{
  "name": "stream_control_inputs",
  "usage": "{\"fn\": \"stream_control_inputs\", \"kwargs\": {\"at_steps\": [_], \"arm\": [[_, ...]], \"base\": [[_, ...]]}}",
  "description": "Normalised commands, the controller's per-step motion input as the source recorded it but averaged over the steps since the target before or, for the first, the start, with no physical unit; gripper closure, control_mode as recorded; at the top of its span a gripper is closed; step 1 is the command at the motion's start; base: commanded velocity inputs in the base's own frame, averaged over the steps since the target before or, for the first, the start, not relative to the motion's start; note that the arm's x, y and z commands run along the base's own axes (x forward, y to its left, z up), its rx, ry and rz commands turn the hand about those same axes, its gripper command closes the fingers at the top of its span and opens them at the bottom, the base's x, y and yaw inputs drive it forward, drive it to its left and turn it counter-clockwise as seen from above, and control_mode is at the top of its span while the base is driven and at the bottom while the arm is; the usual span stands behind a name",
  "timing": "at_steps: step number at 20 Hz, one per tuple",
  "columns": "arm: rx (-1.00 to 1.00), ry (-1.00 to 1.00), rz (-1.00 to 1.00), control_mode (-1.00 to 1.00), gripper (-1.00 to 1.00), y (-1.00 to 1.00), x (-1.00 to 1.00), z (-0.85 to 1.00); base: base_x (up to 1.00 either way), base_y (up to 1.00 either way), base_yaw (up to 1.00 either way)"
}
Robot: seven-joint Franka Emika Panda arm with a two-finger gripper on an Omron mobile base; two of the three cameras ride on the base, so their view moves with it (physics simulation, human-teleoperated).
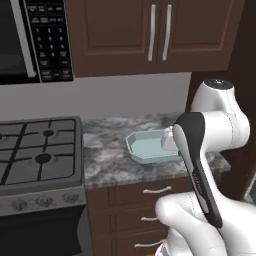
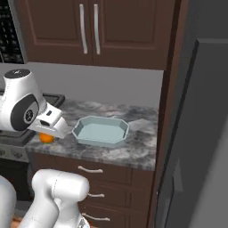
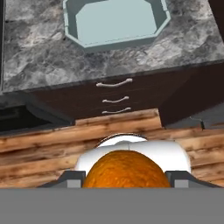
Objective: Pick the kiwi and tangerine from the fridge and place them inside the tupperware on the counter.
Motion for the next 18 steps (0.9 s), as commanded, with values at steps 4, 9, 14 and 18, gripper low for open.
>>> {"fn": "stream_control_inputs", "kwargs": {"at_steps": [4,9,14,18], "arm": [[0.0,0.0,0.0,1.0,1.0,0.0,0.0,0.0],[0.0,0.29,-0.05,-1.0,1.0,0.0,0.4,-0.41],[0.0,0.12,0.02,-1.0,1.0,0.0,0.59,-0.69],[0.0,0.0,0.03,-1.0,1.0,0.0,0.7,-0.54]], "base": [[0.62,0.0,-0.31],[0.11,0.0,-0.04],[0.0,0.0,0.0],[0.0,0.0,0.0]]}}
